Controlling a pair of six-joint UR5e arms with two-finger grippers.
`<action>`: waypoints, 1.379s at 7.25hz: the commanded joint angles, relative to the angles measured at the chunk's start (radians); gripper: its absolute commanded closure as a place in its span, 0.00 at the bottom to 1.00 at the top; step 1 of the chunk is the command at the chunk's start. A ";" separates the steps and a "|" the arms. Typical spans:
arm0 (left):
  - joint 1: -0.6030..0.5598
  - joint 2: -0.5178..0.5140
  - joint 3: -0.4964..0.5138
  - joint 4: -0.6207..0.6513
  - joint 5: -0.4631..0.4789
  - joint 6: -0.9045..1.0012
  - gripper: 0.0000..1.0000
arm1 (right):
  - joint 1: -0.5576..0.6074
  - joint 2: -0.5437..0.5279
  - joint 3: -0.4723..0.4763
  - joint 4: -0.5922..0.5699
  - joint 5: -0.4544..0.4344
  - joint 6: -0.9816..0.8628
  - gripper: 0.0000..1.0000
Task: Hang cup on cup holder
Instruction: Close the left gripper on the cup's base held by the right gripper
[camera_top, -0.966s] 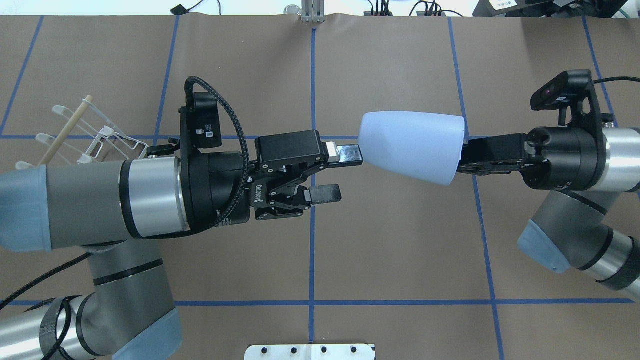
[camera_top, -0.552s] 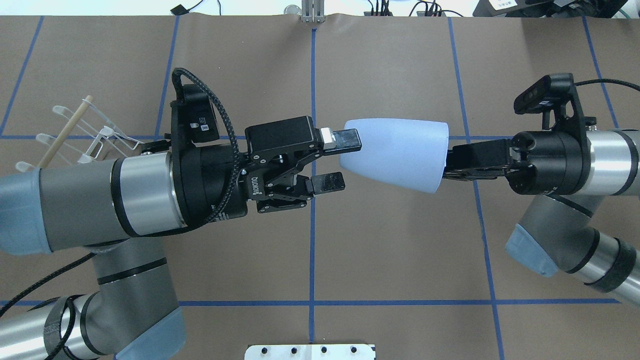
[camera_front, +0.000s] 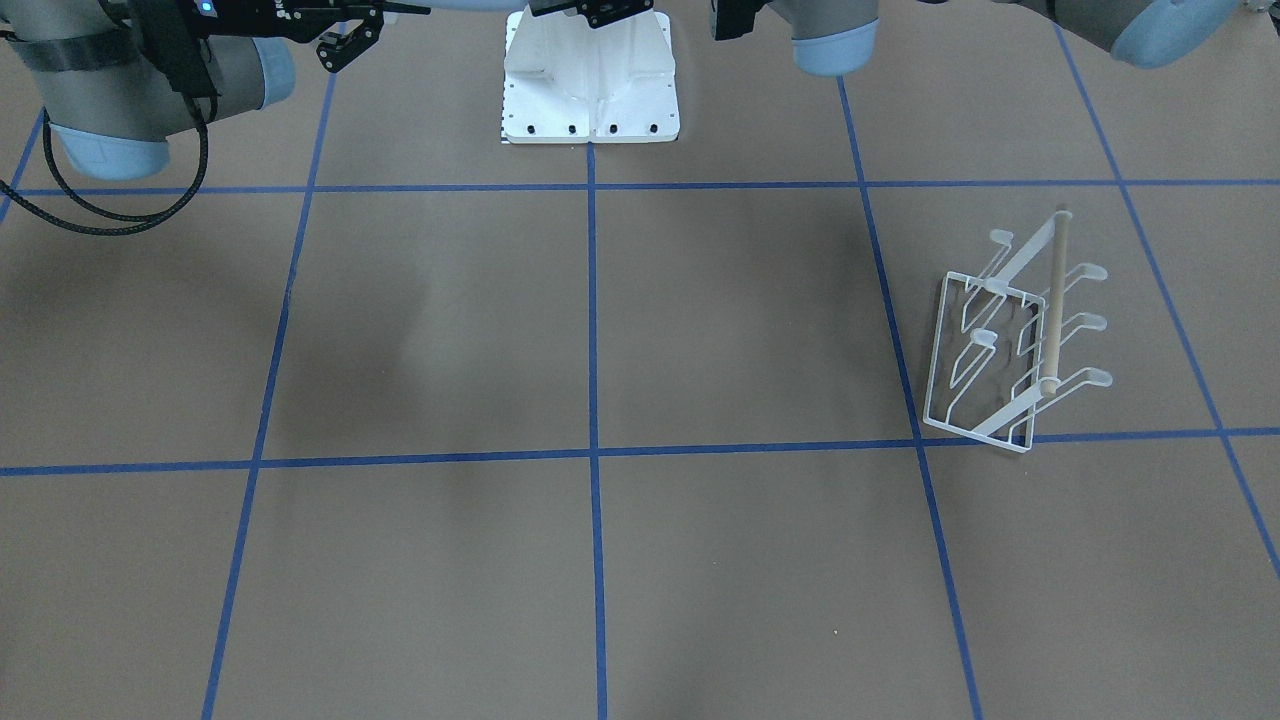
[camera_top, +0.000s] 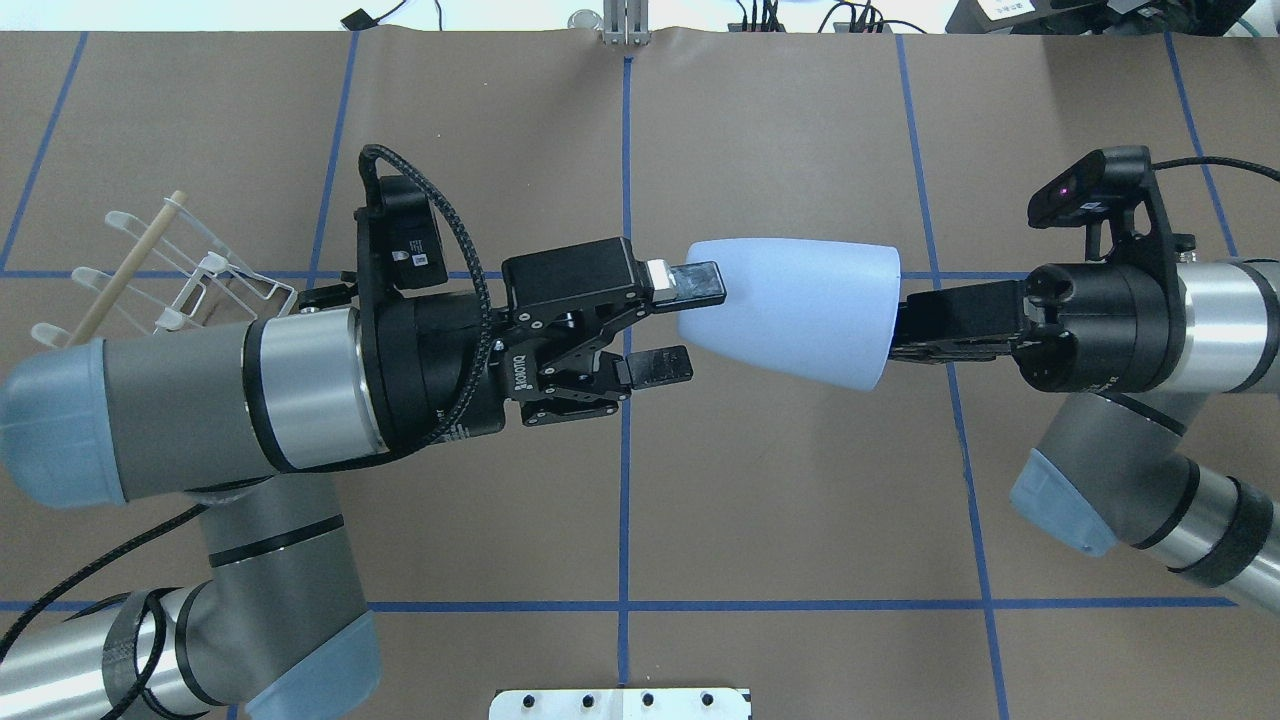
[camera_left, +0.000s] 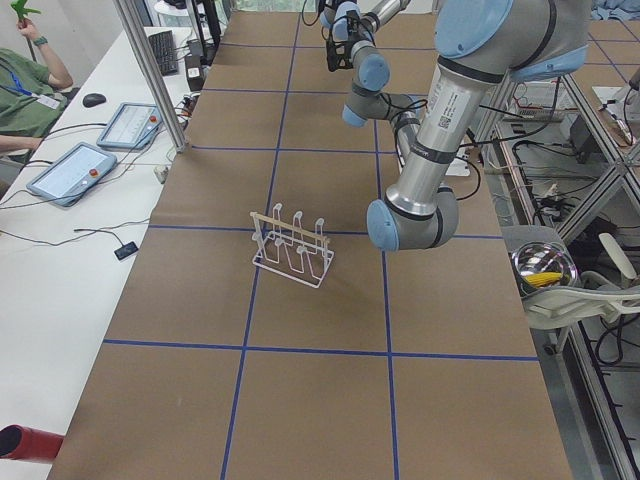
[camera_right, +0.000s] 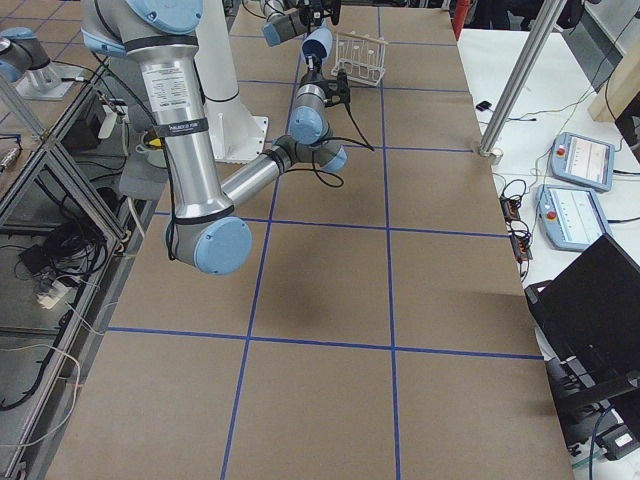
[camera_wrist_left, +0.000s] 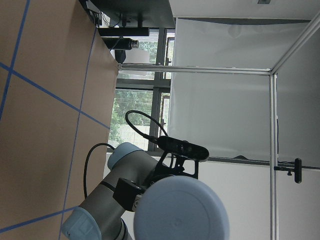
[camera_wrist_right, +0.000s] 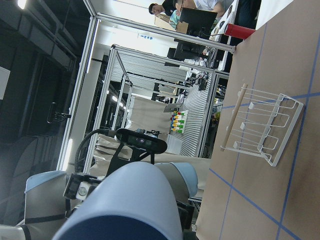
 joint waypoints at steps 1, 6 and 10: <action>0.008 -0.003 0.015 -0.044 0.033 -0.019 0.02 | -0.001 0.007 -0.002 -0.002 -0.006 0.000 1.00; 0.012 -0.014 0.017 -0.057 0.035 -0.034 0.02 | -0.004 0.007 0.000 -0.002 -0.006 -0.002 1.00; 0.015 -0.030 0.022 -0.057 0.056 -0.034 0.02 | -0.015 0.007 0.000 0.001 -0.006 -0.002 1.00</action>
